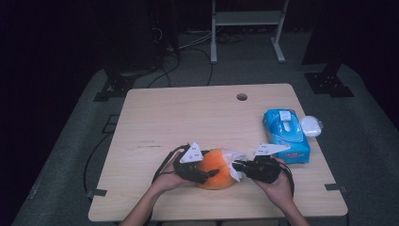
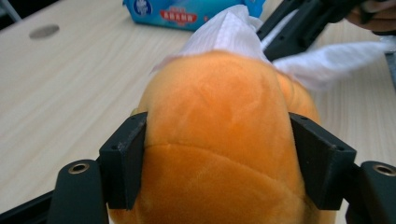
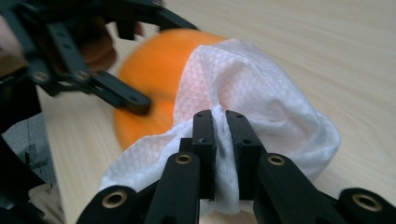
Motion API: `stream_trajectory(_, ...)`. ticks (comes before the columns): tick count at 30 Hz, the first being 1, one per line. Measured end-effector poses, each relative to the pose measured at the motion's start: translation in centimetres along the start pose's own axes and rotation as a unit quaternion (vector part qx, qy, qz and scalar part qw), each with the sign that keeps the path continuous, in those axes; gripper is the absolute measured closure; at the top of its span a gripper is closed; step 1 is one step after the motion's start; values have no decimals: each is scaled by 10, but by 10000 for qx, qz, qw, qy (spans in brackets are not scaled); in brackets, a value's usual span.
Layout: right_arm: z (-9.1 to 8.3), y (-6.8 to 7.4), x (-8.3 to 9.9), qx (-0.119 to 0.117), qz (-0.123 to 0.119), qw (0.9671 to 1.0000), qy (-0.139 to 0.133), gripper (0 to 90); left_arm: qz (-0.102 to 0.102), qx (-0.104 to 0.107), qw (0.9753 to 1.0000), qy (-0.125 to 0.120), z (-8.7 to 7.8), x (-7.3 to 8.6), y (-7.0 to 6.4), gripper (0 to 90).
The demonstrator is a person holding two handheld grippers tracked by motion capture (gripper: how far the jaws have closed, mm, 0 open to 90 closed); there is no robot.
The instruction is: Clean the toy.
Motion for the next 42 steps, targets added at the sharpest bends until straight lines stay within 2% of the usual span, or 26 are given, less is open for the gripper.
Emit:
stream_trajectory(1, 0, 0, 0, 0, 0, 10000, 0, 820, -23, 41, 10000, -2, -1, 2, 1, 270)
stream_trajectory(3, 0, -6, 2, 3, 186, 9998, 55, 820, -33, 131, 9999, -2, -5, 7, 1, 269)
stream_trajectory(5, -1, -8, 3, 146, 182, 9997, 88, 819, -94, 187, 9998, 9, -7, 10, 2, 269)
stream_trajectory(6, -2, -6, 2, 172, 177, 9997, 20, 819, -144, 203, 9997, 15, -7, 12, 3, 269)
stream_trajectory(7, -4, 3, -1, 137, 32, 9998, -133, 819, -214, 231, 9995, -7, -8, 14, 4, 268)
stream_trajectory(9, -4, 6, -2, 66, -29, 9998, -166, 819, -270, 306, 9992, -49, -10, 15, 5, 263)
stream_trajectory(10, -2, 12, -3, -1, -141, 9998, -139, 818, -308, 349, 9989, -38, -11, 15, 6, 238)
stream_trajectory(12, 3, 16, 0, 18, -373, 9993, -35, 818, -442, 489, 9978, -28, -12, 11, 9, 153)
stream_trajectory(14, 5, 17, 2, 15, -492, 9988, 20, 818, -712, 496, 9962, -6, -12, 8, 15, 83)
stream_trajectory(16, 5, 19, 2, -17, -562, 9984, 44, 817, -843, 406, 9956, 88, -7, 8, 18, 40)
stream_trajectory(18, 5, 18, 2, 8, -620, 9981, 66, 818, -916, 555, 9942, 131, -1, 10, 16, 42)
stream_trajectory(19, 5, 17, 2, 13, -579, 9983, 57, 817, -816, 514, 9953, 95, 0, 11, 13, 66)
stream_trajectory(20, 5, 15, 1, 40, -521, 9986, 50, 818, -735, 471, 9962, 68, 0, 10, 12, 151)
stream_trajectory(22, 4, 12, 0, 41, -389, 9992, 23, 818, -543, 266, 9982, -34, -4, 6, 10, 248)
stream_trajectory(24, 1, 10, -2, 117, -318, 9994, -62, 818, -346, -22, 9992, -205, -5, 1, 9, 285)
stream_trajectory(26, -3, 9, -5, 161, -310, 9991, -246, 819, -140, -264, 9992, -279, -5, -5, 7, 297)
stream_trajectory(28, -8, 9, -9, 74, -316, 9986, -419, 819, 78, -527, 9978, -389, -3, -11, 4, 298)
stream_trajectory(29, -9, 10, -10, 84, -331, 9983, -465, 818, 198, -592, 9975, -337, 0, -11, 3, 297)
stream_trajectory(30, -9, 8, -10, 77, -325, 9984, -455, 818, 240, -574, 9977, -251, 2, -10, 2, 287)
stream_trajectory(31, -8, 7, -9, 69, -313, 9986, -411, 818, 265, -469, 9985, -85, 7, -6, 0, 277)
stream_trajectory(34, 3, -1, 0, 148, -233, 9996, -65, 818, 221, -341, 9991, -102, 4, 3, 1, 256)
stream_trajectory(35, 5, -8, 2, 256, -151, 9995, 63, 817, 215, -316, 9992, -77, 2, 4, 1, 256)
stream_trajectory(36, 5, -8, 2, 256, -151, 9995, 63, 817, 192, -308, 9993, -68, 1, 5, 1, 256)
stream_trajectory(38, 7, -16, 7, 629, -190, 9976, 232, 817, 121, -283, 9995, -87, -1, 9, 1, 257)
stream_trajectory(40, 7, -21, 9, 510, -18, 9985, 204, 818, 119, -257, 9996, -83, -3, 10, 1, 257)
stream_trajectory(42, 3, -14, 3, 383, -92, 9992, -4, 817, 88, -236, 9996, -116, -3, 10, 1, 256)
Point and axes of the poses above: each handheld gripper's, and its own axes: z roughly forward along the jaws, x roughly out of its underside, y roughly to its left, the point moved 2 cm from there along z, roughly forward along the jaws, and after that the axes turned 10 degrees about z, right-handed, at the moved point
